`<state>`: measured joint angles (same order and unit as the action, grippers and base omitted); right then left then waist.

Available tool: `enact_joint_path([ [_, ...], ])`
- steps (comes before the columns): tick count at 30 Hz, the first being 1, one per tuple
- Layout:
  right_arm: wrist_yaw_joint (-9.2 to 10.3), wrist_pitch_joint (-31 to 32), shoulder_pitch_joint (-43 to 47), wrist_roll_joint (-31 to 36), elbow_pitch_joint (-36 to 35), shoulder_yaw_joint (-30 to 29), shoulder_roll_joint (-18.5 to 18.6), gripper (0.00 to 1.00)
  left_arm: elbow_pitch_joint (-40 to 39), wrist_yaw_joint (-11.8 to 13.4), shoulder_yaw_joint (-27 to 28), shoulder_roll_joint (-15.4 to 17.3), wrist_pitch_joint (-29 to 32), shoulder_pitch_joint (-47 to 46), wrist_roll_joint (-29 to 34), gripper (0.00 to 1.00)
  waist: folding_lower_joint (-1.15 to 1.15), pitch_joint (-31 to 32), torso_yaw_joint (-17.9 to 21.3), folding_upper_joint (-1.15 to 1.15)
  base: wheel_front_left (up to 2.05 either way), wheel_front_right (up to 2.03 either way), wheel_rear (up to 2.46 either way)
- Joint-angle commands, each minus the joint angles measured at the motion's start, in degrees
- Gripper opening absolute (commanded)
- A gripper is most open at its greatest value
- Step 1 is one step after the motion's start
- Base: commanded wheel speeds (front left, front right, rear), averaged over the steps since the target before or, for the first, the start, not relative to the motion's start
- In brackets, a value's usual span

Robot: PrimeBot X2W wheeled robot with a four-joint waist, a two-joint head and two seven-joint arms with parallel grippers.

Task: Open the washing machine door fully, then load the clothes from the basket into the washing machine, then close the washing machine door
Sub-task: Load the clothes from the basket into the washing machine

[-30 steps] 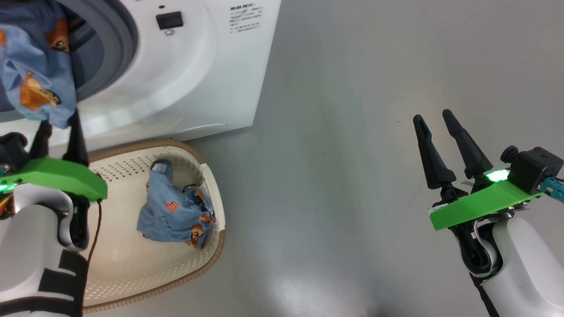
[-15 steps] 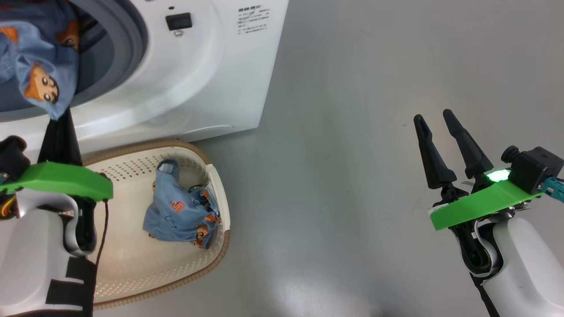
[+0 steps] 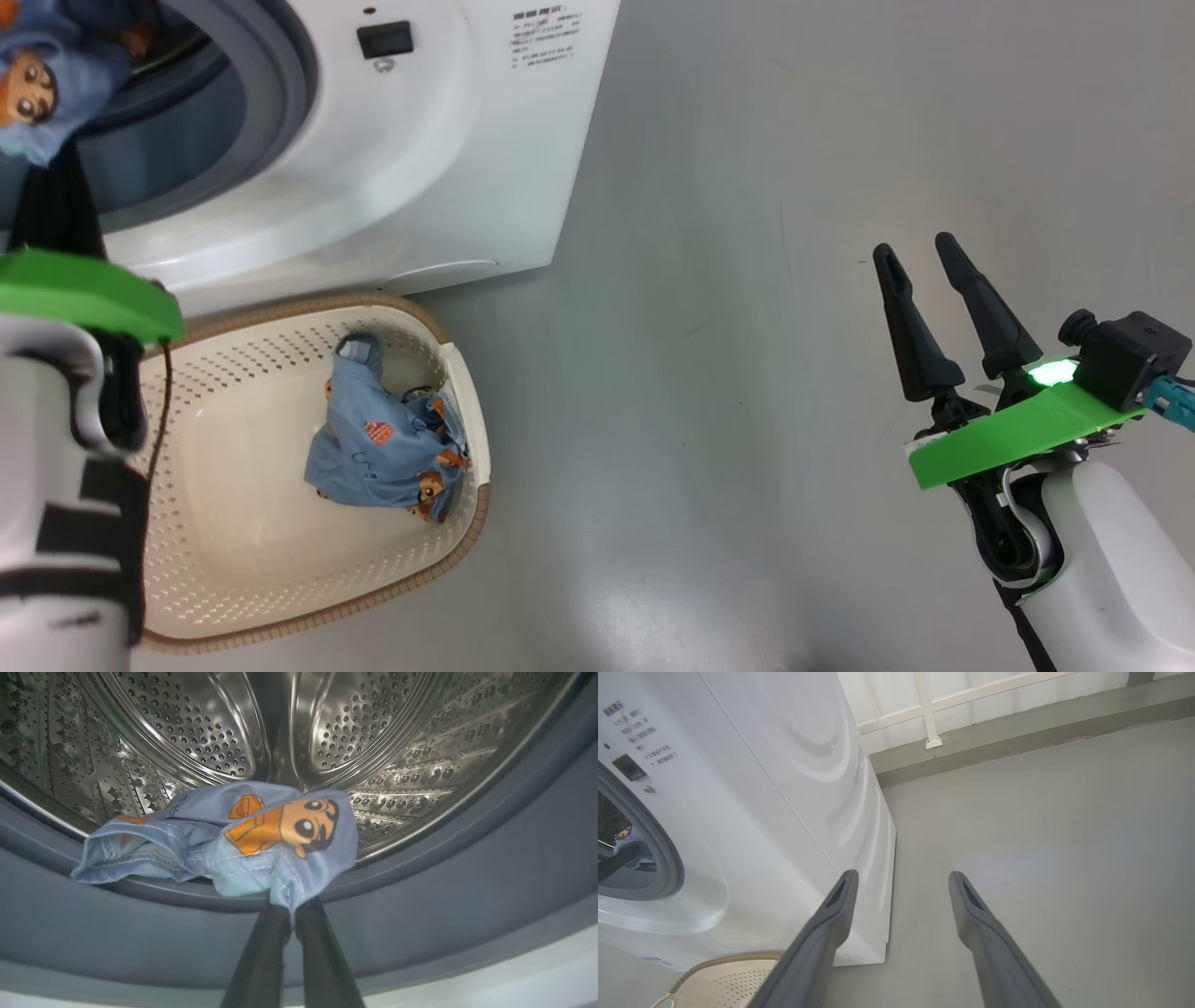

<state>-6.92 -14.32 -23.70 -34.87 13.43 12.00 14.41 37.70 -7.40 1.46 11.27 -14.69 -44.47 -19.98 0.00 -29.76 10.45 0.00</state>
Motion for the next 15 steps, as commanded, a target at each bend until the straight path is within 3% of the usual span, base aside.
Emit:
enact_joint_path([
  [1, -0.57, -0.7, 0.6, 0.4, -1.3, 0.8, 0.3, 1.00, 0.4, -0.1, 0.8, 2.6, -0.3, -1.8, 0.2, 0.00, 0.00, -0.1, 0.1, 0.00, 0.00, 0.00, 0.00],
  [15, -0.57, -0.7, -0.3, 0.4, -1.3, 1.2, -0.5, 1.00, 22.0, 0.2, -1.4, 4.6, 0.8, -20.9, 0.9, 0.00, 0.00, -0.9, 1.1, 0.00, 0.00, 0.00, 0.00],
])
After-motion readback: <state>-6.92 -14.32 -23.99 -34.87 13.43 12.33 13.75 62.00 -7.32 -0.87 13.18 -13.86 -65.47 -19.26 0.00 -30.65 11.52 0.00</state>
